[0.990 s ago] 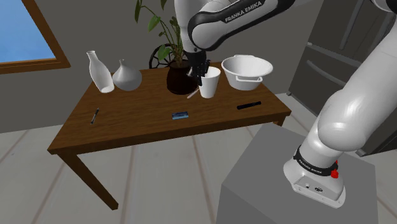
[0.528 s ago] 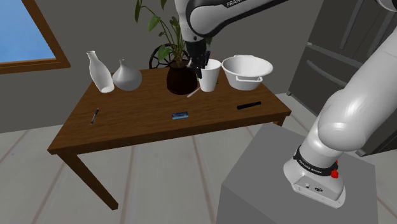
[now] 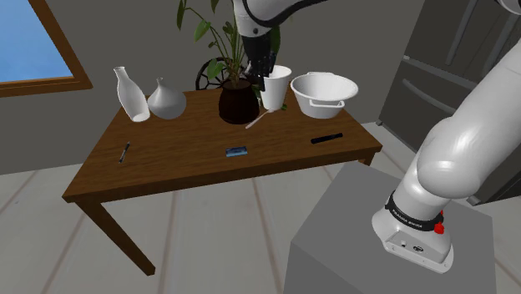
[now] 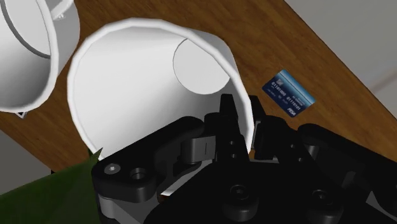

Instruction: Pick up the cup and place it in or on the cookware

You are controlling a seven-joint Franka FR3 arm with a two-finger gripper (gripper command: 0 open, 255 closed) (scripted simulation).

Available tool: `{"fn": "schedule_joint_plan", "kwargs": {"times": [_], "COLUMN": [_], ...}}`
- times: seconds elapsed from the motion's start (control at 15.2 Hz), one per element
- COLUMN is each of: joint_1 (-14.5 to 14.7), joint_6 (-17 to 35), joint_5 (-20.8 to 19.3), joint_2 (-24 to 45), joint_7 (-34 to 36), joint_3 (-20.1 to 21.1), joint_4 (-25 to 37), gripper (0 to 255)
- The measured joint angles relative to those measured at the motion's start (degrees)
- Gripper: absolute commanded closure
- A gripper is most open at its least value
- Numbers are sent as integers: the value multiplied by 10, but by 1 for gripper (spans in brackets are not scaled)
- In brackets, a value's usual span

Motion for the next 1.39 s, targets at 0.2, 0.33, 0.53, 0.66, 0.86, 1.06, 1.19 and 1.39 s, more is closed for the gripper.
{"fn": "schedule_joint_plan", "kwargs": {"times": [0.2,0.33,0.53,0.66,0.86,1.06,1.19,1.39], "joint_1": [0,-3,-18,-30,-45,-63,-74,-92], "joint_6": [-24,-29,-27,-20,-19,-11,-4,3], "joint_5": [1,1,-1,-3,-5,-9,-11,-14], "joint_2": [2,-2,-10,-18,-30,-26,-30,-20], "joint_7": [-3,-13,-49,-77,-116,-157,-184,-226], "joint_3": [1,-4,-26,-43,-67,-93,-110,-136], "joint_4": [25,30,26,17,12,18,13,24], "gripper": [255,255,255,255,255,255,255,255]}}
